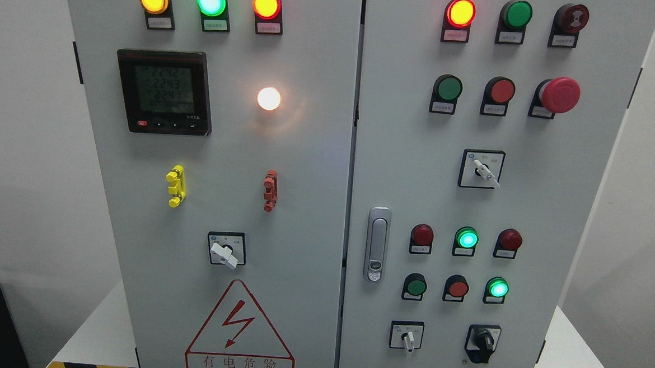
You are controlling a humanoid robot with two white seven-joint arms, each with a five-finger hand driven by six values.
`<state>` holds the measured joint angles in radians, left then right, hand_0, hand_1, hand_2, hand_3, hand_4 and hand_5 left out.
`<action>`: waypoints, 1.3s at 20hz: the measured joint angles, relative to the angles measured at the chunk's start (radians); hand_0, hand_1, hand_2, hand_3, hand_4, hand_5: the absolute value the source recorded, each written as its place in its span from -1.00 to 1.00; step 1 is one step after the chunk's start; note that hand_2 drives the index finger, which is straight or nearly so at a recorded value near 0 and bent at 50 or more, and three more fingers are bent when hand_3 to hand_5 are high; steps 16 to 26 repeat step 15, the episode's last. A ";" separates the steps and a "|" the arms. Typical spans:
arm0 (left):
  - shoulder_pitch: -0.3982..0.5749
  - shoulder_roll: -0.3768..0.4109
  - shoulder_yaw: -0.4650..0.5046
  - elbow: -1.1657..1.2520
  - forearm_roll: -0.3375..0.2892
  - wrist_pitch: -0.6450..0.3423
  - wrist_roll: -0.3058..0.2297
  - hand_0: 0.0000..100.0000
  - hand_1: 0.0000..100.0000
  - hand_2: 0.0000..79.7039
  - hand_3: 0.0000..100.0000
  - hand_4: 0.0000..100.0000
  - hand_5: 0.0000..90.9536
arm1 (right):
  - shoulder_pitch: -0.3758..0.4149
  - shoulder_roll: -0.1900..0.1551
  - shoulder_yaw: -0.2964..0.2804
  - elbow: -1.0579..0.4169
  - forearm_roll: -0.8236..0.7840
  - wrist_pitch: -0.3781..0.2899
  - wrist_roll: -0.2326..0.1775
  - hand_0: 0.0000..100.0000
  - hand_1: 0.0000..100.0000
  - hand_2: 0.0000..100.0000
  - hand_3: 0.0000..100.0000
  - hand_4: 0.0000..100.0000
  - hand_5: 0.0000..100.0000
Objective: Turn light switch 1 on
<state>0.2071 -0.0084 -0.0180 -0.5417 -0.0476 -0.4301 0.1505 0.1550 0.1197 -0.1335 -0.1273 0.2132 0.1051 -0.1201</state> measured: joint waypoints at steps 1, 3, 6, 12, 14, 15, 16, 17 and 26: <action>-0.010 0.001 0.002 0.043 0.001 0.052 -0.025 -0.47 -0.81 -0.89 -0.70 -0.46 -1.00 | 0.000 0.000 0.000 0.000 0.000 0.000 0.000 -0.89 -1.00 -1.00 -1.00 -1.00 -1.00; -0.030 0.002 0.004 0.120 0.001 0.150 -0.073 -0.47 -0.83 -1.00 -0.81 -0.57 -1.00 | 0.000 0.000 0.000 0.000 0.000 0.000 0.000 -0.89 -1.00 -1.00 -1.00 -1.00 -1.00; -0.052 0.002 0.008 0.211 0.000 0.252 -0.132 -0.51 -0.92 -1.00 -0.96 -0.73 -1.00 | 0.000 0.000 0.000 0.000 0.000 0.000 0.004 -0.89 -1.00 -1.00 -1.00 -1.00 -1.00; -0.085 -0.015 -0.020 0.332 -0.002 0.314 -0.159 -0.58 -1.00 -1.00 -1.00 -0.91 -1.00 | 0.000 0.000 0.000 0.000 0.000 0.000 0.003 -0.89 -1.00 -1.00 -1.00 -1.00 -1.00; -0.092 -0.019 -0.035 0.360 0.000 0.319 -0.162 -0.60 -1.00 -1.00 -1.00 -0.93 -1.00 | 0.000 0.000 0.000 0.000 0.000 0.000 0.001 -0.89 -1.00 -1.00 -1.00 -1.00 -1.00; -0.094 -0.021 -0.041 0.372 0.002 0.321 -0.162 -0.60 -1.00 -1.00 -1.00 -0.93 -1.00 | 0.000 0.000 0.000 0.000 0.000 0.000 0.001 -0.89 -1.00 -1.00 -1.00 -1.00 -1.00; -0.094 -0.021 -0.041 0.372 0.002 0.321 -0.162 -0.60 -1.00 -1.00 -1.00 -0.93 -1.00 | 0.000 0.000 0.000 0.000 0.000 0.000 0.001 -0.89 -1.00 -1.00 -1.00 -1.00 -1.00; -0.094 -0.021 -0.041 0.372 0.002 0.321 -0.162 -0.60 -1.00 -1.00 -1.00 -0.93 -1.00 | 0.000 0.000 0.000 0.000 0.000 0.000 0.001 -0.89 -1.00 -1.00 -1.00 -1.00 -1.00; -0.094 -0.021 -0.041 0.372 0.002 0.321 -0.162 -0.60 -1.00 -1.00 -1.00 -0.93 -1.00 | 0.000 0.000 0.000 0.000 0.000 0.000 0.001 -0.89 -1.00 -1.00 -1.00 -1.00 -1.00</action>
